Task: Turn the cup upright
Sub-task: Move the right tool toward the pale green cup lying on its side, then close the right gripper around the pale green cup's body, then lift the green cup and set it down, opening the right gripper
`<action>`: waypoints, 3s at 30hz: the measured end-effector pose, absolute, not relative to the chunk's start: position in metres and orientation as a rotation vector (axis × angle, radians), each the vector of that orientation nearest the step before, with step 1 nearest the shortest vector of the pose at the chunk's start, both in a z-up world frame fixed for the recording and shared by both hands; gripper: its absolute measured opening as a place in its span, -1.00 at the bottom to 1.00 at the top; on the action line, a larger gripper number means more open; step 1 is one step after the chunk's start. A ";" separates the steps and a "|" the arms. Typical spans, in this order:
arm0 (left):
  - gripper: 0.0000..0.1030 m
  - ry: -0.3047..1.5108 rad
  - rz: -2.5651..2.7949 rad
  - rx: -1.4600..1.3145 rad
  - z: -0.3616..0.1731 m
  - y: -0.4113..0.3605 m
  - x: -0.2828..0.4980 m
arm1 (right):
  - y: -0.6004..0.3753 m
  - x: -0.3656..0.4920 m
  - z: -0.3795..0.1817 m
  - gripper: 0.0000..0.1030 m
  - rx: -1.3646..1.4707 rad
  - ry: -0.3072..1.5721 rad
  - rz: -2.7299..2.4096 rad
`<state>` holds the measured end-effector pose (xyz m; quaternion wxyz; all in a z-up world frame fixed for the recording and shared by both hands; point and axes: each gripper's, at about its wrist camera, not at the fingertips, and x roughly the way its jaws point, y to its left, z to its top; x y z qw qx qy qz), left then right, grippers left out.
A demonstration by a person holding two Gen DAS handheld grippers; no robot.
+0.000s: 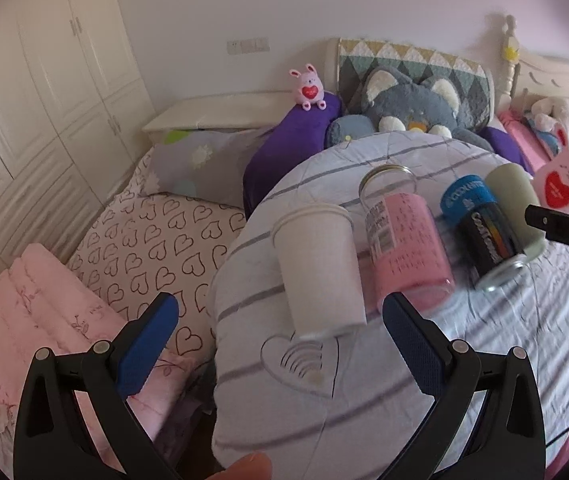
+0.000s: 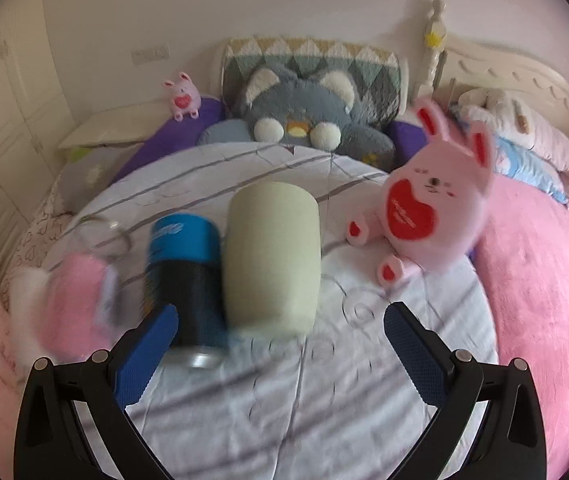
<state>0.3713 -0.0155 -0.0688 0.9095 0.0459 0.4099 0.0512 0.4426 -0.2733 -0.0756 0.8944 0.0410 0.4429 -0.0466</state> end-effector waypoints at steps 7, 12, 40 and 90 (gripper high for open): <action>1.00 0.863 0.103 0.098 -0.077 -0.018 0.387 | -0.287 0.474 -0.096 0.97 0.100 1.008 -0.055; 1.00 0.875 0.098 0.097 -0.081 -0.018 0.391 | -0.286 0.484 -0.108 0.82 0.118 1.055 0.010; 1.00 0.800 0.095 0.072 -0.035 -0.006 0.305 | -0.259 0.389 -0.059 0.47 0.189 0.974 0.091; 1.00 0.818 0.110 0.119 -0.053 0.004 0.199 | -0.178 0.242 -0.102 0.64 0.129 0.930 0.057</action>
